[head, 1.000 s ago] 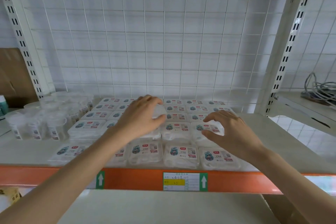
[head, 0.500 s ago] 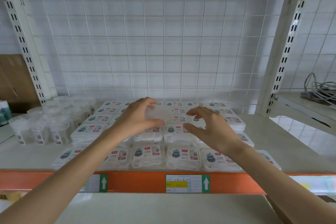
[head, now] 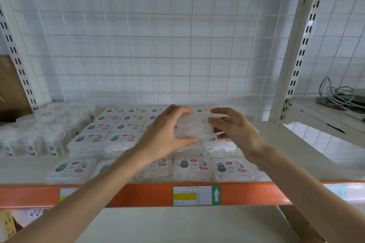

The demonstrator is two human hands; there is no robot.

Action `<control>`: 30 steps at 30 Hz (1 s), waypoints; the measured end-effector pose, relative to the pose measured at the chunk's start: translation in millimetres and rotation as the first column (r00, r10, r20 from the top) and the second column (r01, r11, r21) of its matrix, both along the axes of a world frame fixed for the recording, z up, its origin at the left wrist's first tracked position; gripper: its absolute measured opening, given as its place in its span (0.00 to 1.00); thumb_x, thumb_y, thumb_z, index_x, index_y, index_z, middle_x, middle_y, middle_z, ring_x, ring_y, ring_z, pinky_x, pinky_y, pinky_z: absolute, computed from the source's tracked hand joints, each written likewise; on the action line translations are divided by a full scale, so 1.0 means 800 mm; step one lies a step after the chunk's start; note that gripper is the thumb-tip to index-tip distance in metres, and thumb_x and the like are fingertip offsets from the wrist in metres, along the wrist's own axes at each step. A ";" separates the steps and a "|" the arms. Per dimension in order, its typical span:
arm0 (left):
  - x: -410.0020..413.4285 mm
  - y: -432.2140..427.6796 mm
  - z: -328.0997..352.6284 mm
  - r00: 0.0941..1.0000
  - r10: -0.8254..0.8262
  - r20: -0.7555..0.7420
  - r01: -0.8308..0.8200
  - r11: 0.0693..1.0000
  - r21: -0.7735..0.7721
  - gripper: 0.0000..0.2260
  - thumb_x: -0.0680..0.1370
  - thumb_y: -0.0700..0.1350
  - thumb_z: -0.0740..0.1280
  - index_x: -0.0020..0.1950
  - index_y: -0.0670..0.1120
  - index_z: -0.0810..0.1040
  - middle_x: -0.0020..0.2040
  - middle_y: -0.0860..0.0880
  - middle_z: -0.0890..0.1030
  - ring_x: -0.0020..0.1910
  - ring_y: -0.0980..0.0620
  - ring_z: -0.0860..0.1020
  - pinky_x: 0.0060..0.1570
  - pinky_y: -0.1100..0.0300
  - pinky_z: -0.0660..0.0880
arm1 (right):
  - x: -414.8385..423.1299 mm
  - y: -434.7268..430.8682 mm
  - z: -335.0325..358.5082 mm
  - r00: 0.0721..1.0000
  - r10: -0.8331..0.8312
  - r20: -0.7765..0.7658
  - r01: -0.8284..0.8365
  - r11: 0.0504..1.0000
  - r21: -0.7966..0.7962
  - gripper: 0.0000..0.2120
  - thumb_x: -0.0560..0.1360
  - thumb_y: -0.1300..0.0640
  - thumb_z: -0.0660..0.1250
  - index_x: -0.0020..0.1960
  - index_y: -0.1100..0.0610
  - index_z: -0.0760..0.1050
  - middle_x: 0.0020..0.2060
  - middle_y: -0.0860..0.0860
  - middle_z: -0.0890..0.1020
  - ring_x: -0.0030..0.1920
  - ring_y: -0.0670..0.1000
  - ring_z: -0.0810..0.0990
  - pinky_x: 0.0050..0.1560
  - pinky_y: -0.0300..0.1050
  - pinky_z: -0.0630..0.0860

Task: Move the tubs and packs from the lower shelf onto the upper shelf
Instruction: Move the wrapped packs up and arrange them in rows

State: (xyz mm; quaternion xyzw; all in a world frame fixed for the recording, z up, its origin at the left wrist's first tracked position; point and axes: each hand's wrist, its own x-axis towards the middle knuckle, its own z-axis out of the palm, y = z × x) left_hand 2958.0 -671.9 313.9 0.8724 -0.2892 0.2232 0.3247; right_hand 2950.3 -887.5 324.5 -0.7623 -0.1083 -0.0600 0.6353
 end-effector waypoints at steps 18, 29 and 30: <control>-0.010 -0.002 0.038 0.734 -0.145 -0.663 -0.220 0.873 -0.435 0.16 0.82 0.58 0.59 0.54 0.45 0.74 0.45 0.38 0.85 0.38 0.45 0.83 0.40 0.55 0.79 | -0.017 -0.006 -0.004 0.930 0.038 0.365 -0.030 0.999 -0.028 0.14 0.75 0.66 0.70 0.58 0.54 0.79 0.52 0.46 0.85 0.56 0.46 0.82 0.57 0.43 0.78; -0.003 0.005 0.036 0.703 -0.448 -0.552 -0.226 0.596 -0.771 0.11 0.74 0.37 0.71 0.55 0.41 0.81 0.50 0.43 0.85 0.44 0.49 0.85 0.37 0.62 0.80 | -0.014 -0.002 -0.012 0.903 -0.002 0.430 0.091 0.978 -0.187 0.16 0.72 0.64 0.74 0.51 0.44 0.78 0.66 0.40 0.73 0.61 0.41 0.77 0.59 0.37 0.75; -0.003 0.005 0.036 0.715 -0.442 -0.542 -0.215 0.598 -0.772 0.11 0.75 0.37 0.70 0.57 0.41 0.80 0.50 0.43 0.85 0.44 0.49 0.85 0.37 0.62 0.80 | -0.014 -0.001 -0.013 0.916 0.002 0.402 0.064 0.986 -0.152 0.16 0.73 0.63 0.73 0.53 0.45 0.77 0.65 0.40 0.74 0.61 0.41 0.77 0.58 0.38 0.76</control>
